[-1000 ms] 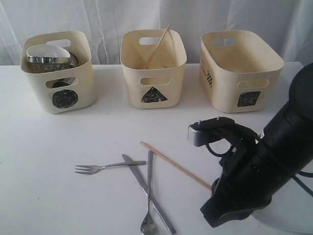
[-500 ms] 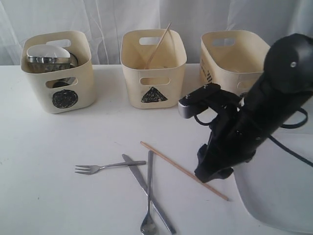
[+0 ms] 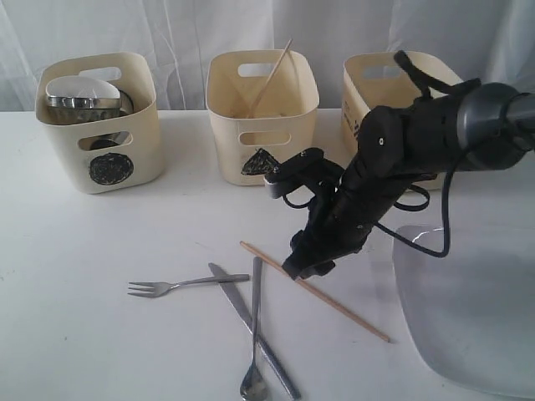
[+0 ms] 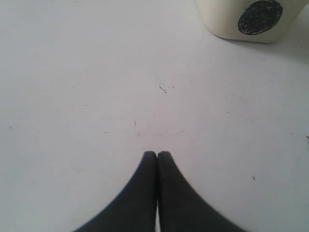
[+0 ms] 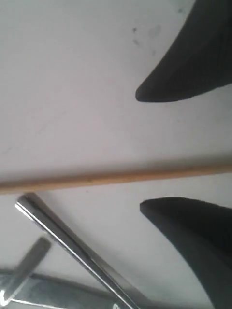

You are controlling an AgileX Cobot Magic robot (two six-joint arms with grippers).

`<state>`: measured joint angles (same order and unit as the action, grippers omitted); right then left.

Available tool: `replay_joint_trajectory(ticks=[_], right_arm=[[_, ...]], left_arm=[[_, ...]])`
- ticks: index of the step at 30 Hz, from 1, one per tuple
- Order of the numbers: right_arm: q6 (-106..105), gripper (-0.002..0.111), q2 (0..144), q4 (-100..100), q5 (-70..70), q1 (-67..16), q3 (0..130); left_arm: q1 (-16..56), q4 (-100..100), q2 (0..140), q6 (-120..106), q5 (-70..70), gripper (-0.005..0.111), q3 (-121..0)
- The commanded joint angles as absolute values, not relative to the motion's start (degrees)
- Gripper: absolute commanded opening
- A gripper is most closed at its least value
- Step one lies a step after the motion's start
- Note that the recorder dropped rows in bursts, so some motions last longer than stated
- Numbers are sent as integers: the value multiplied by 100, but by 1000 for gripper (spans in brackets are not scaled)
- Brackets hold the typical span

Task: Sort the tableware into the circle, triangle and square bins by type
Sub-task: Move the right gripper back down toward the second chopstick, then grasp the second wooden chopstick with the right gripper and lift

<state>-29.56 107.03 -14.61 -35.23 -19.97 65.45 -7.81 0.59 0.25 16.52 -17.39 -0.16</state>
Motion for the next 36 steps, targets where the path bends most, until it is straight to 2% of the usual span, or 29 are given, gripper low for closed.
replay_joint_trajectory(ticks=[1,10,16,20,29,33,34,36], right_arm=[[-3015,55,10867,-1473,-2925,-1999,6580],[-3032,55,10876,-1341,-4058,-2326,6617],[-1734,55,11158,338,-4221,-2816,6604],[-1427,55,11215,601,-4220,-2829,6596],[-3657,55,11221,-803,-4537,-2742,6596],[-3710,55,11372,-939,-4526,-2597,6596],[-3661,52,11424,-939,-4526,-2599,6596],[-3543,40,11526,-939,-4514,-2599,6596]], left_arm=[[-783,121,0,1645,-1802,0,0],[-783,121,0,1645,-1802,0,0],[-783,121,0,1645,-1802,0,0],[-783,121,0,1645,-1802,0,0],[-783,121,0,1645,-1802,0,0],[-783,121,0,1645,-1802,0,0],[-783,121,0,1645,-1802,0,0],[-783,121,0,1645,-1802,0,0]])
